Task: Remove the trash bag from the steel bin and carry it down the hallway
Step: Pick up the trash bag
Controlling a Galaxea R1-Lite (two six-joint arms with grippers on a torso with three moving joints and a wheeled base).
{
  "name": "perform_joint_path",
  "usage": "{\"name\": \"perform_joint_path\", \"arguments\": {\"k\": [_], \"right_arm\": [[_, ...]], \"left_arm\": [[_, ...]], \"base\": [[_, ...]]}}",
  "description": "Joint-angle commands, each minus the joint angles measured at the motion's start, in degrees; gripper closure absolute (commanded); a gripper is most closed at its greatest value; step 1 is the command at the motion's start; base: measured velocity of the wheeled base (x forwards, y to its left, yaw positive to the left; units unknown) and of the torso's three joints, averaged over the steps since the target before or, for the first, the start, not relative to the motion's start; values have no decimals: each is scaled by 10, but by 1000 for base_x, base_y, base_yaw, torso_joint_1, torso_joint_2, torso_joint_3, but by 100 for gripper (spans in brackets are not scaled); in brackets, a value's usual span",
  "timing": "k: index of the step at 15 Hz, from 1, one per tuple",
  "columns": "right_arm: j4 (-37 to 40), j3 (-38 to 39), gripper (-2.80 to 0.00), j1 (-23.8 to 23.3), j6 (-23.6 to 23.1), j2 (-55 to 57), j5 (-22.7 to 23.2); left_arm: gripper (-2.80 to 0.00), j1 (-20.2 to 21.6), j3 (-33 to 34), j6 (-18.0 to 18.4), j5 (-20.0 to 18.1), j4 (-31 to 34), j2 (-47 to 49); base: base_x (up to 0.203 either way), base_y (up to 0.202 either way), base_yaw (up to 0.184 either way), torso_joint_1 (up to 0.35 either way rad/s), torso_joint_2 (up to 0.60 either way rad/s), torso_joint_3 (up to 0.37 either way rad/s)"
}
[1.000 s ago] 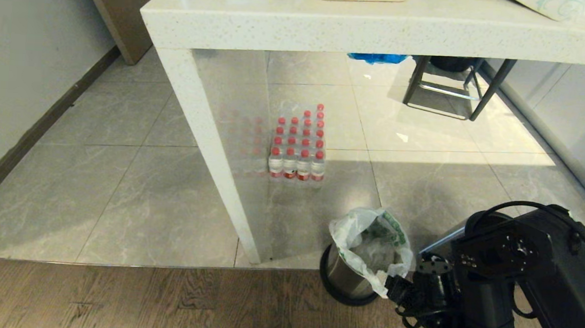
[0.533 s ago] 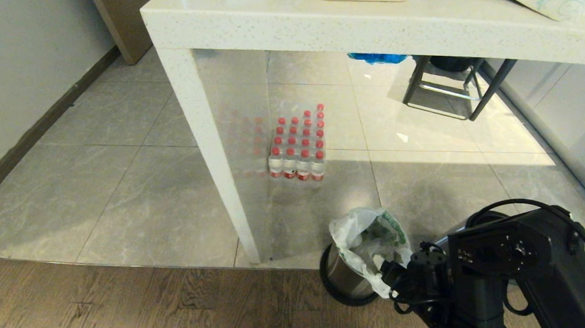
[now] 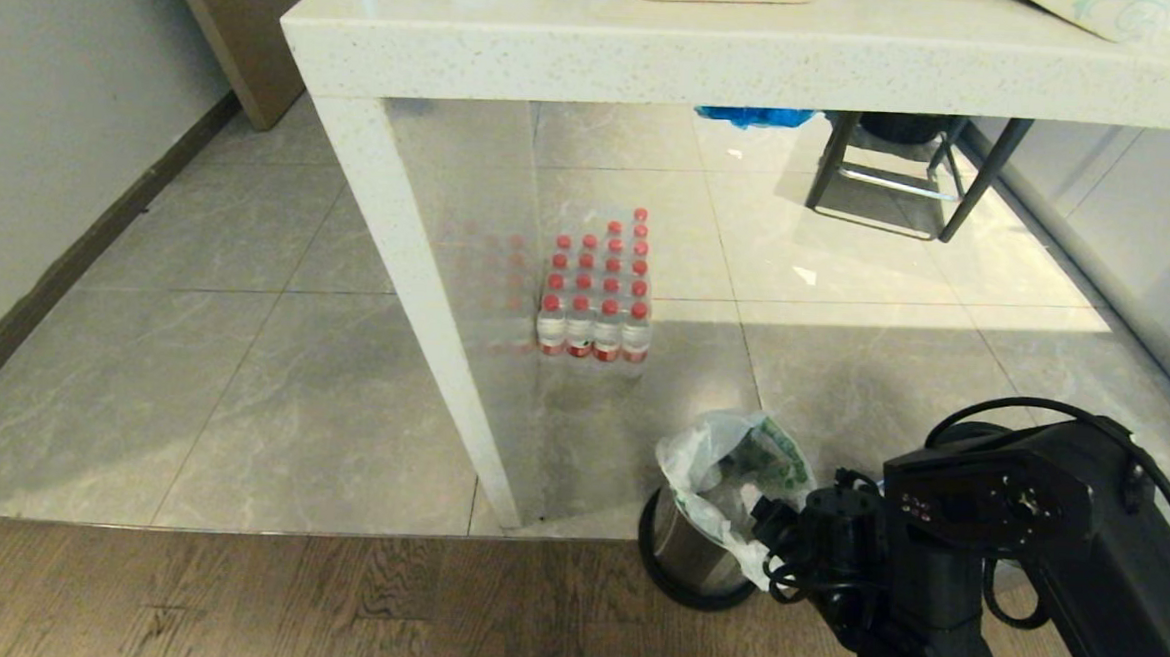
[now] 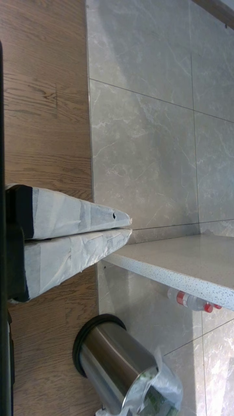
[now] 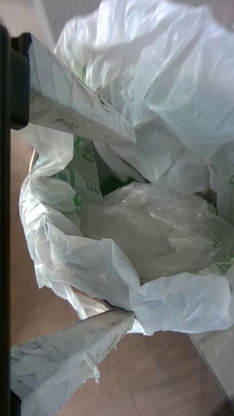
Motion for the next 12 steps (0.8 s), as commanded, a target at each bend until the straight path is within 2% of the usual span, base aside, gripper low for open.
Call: {"name": "perform_joint_path", "arguments": {"k": [1,5,12], "right_arm": [[-6,0,-280,1,9,-11,1],[-6,-5,-280,5,32,-24,1],[-6,-11,-280,6,24,-39,-23]], "left_arm": [[0,0,0,0,0,0,0],[0,0,0,0,0,0,0],[0,0,0,0,0,0,0]], "base": [[0,0,0,0,0,0],[0,0,0,0,0,0],[0,0,0,0,0,0]]}}
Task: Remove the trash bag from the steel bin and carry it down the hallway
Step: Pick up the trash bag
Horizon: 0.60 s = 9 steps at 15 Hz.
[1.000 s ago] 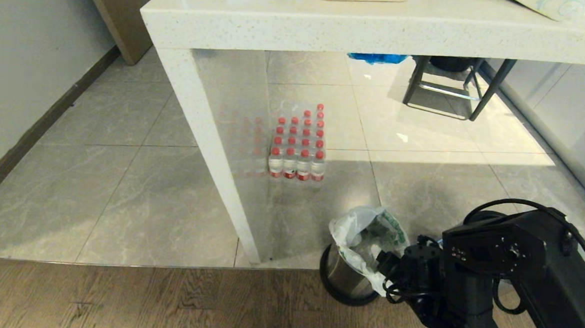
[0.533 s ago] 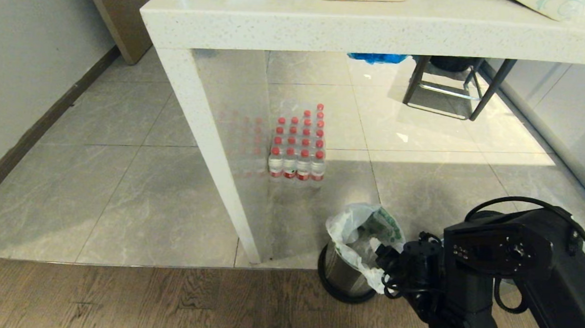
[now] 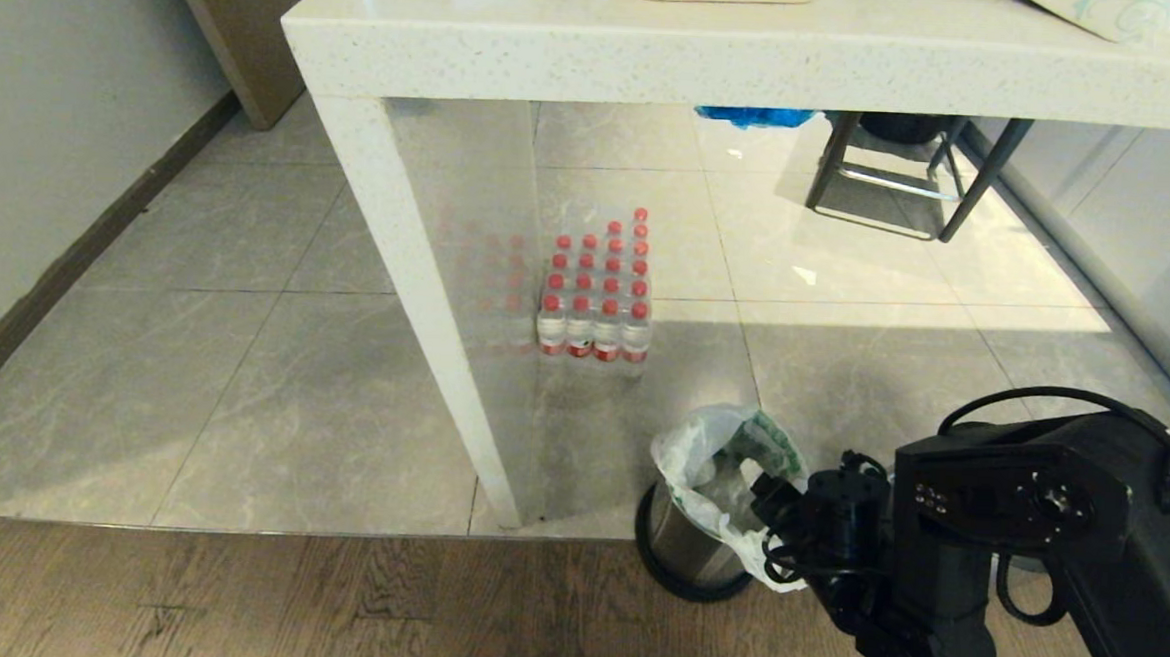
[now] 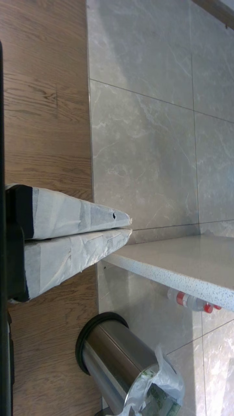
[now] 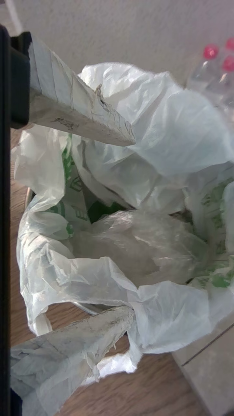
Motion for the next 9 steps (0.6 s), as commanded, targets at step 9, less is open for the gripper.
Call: {"name": "perform_joint_path", "arguments": {"k": [9], "right_arm": [[-4,40,-280,9,12,-20,-7]], "left_arm": [[0,0,0,0,0,0,0]], "base": [[0,0,0,0,0,0]]}}
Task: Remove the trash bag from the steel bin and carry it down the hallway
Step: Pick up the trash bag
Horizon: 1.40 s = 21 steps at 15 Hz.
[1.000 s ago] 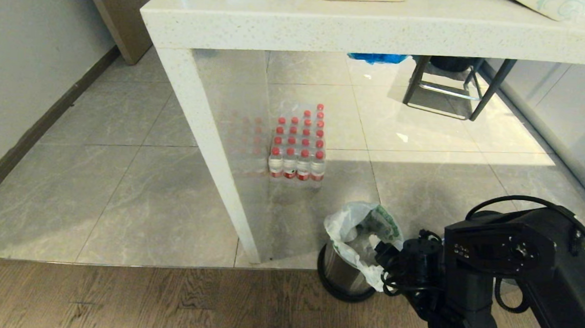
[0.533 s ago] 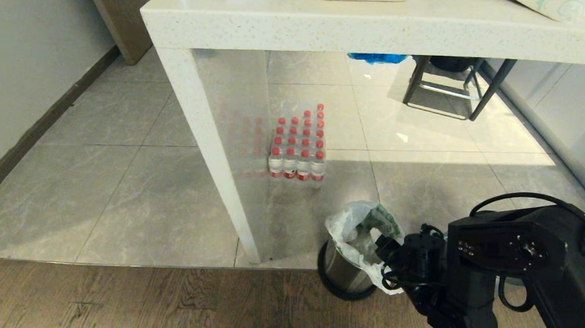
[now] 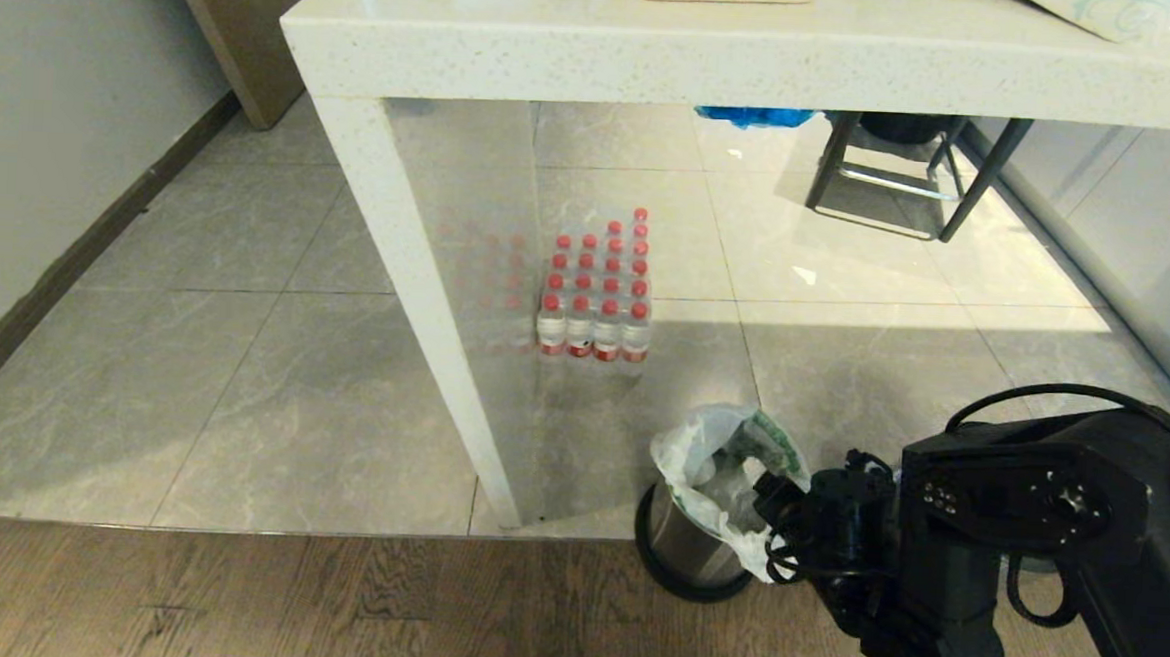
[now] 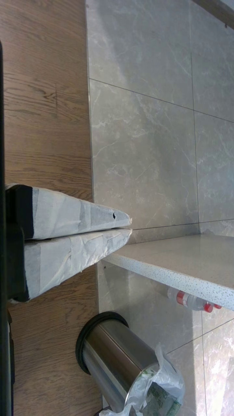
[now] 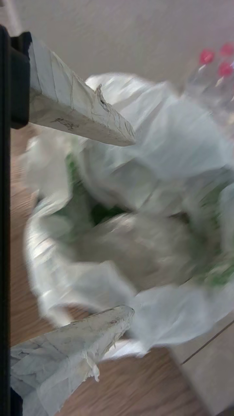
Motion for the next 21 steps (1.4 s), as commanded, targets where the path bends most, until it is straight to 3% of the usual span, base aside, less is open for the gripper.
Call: {"name": "perform_joint_path", "arguments": {"k": [1,5,9,16,21], "right_arm": [[-5,30,-280,3,6,-5,3],[-5,34,-280,14,37,-6,23],[-5,45,-280,24,34,-5,52],[-5,70,-280,31,-2,8,54],[-1,59,-280,31,-62,34,51]], "left_arm": [[0,0,0,0,0,0,0],[0,0,0,0,0,0,0],[0,0,0,0,0,0,0],[0,0,0,0,0,0,0],[0,0,0,0,0,0,0]], "base": [[0,0,0,0,0,0],[0,0,0,0,0,0],[0,0,0,0,0,0],[0,0,0,0,0,0],[0,0,0,0,0,0]]}}
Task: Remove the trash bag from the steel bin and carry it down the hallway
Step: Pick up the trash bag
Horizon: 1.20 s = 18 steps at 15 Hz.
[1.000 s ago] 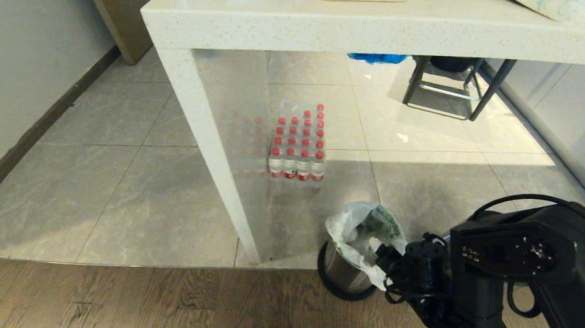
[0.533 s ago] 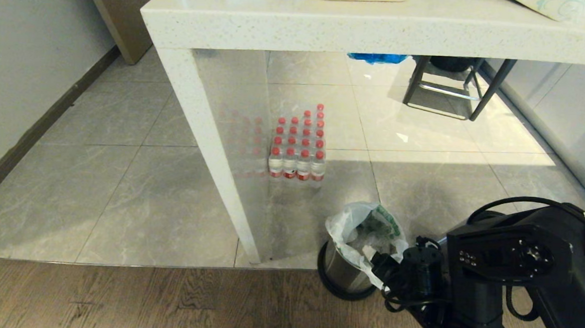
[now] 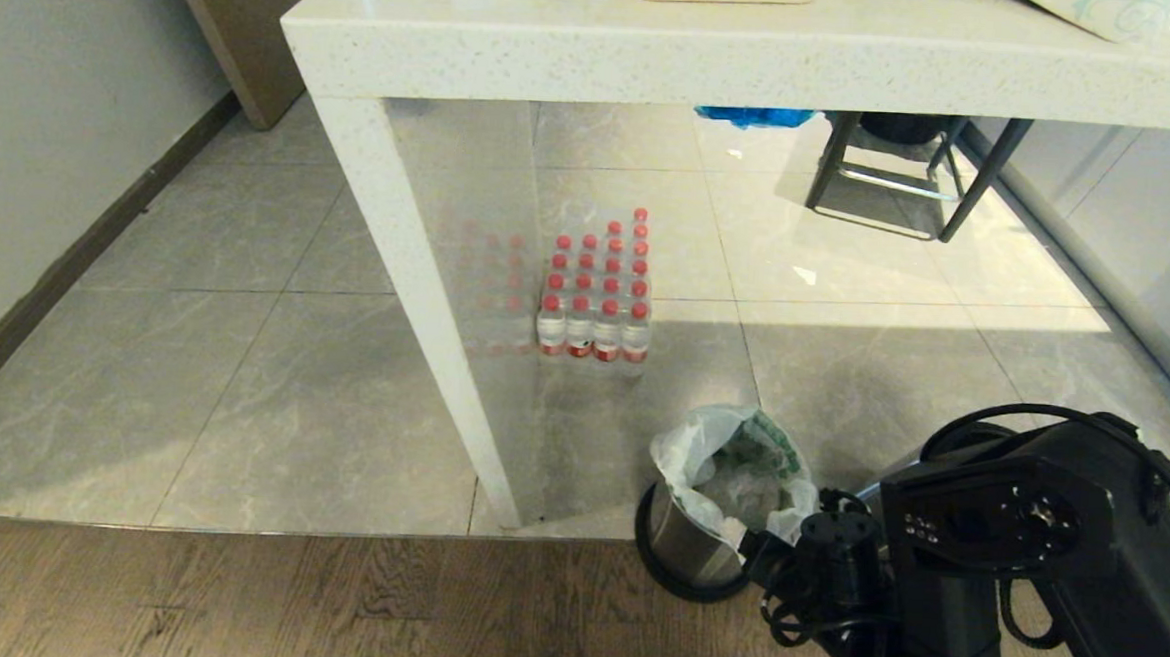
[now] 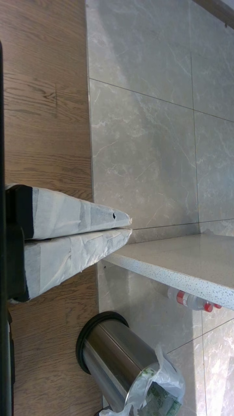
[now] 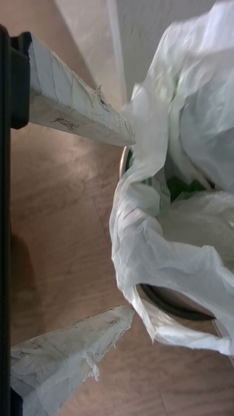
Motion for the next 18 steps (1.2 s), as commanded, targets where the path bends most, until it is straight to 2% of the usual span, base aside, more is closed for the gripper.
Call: {"name": "perform_joint_path", "arguments": {"k": [1,11,18], "right_arm": [[-5,-12,-280,0,-11,23,-6],[-8,-80,-280,-12,-10,29,-46],[-8,-68,-280,-16,-5,-1,-56]], "left_arm": [[0,0,0,0,0,0,0],[0,0,0,0,0,0,0],[0,0,0,0,0,0,0]], "base": [[0,0,0,0,0,0],[0,0,0,0,0,0],[0,0,0,0,0,0]]}}
